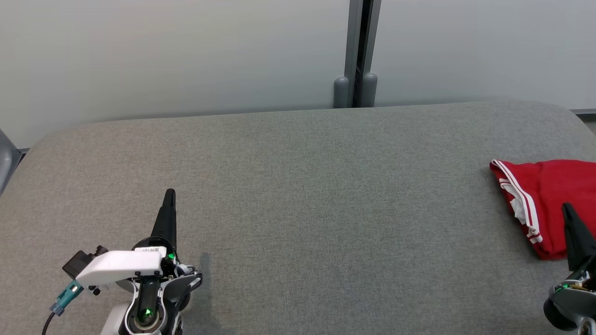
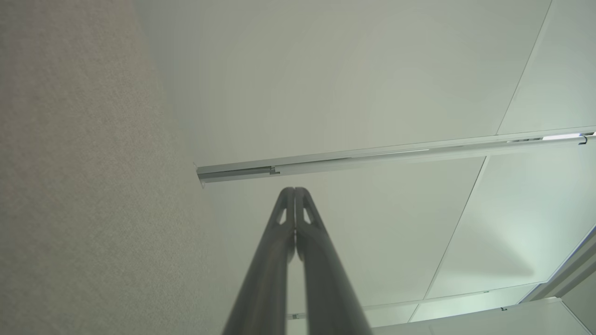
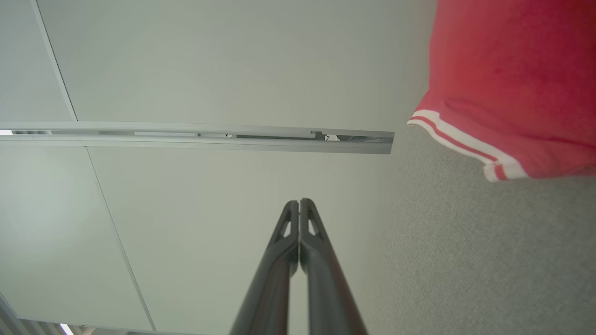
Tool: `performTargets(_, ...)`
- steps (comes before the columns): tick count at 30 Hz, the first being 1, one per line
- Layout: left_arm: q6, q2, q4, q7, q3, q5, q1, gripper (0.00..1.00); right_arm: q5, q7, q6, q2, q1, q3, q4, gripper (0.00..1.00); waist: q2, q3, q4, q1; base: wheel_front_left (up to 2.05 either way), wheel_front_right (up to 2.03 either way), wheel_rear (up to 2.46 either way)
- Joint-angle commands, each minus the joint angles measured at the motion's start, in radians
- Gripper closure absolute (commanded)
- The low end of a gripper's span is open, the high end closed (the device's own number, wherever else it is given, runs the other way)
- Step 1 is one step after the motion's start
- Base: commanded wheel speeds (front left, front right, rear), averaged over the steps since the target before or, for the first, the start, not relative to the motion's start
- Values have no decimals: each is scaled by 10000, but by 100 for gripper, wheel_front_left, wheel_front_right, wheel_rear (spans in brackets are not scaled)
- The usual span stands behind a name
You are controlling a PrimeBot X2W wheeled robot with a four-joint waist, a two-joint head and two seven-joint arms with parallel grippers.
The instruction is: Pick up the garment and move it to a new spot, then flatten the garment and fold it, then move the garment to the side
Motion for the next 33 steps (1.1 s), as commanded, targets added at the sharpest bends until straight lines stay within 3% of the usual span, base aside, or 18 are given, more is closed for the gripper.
performTargets(1,-51,34,-9,25,36,-8,-141,100,14,11,0,-80,-92,-24,2,100,0,0,0,0,0,0,0)
performTargets(33,-51,34,-11,24,35,-9,-141,100,13,11,0,-80,-91,-26,2,100,0,0,0,0,0,0,0)
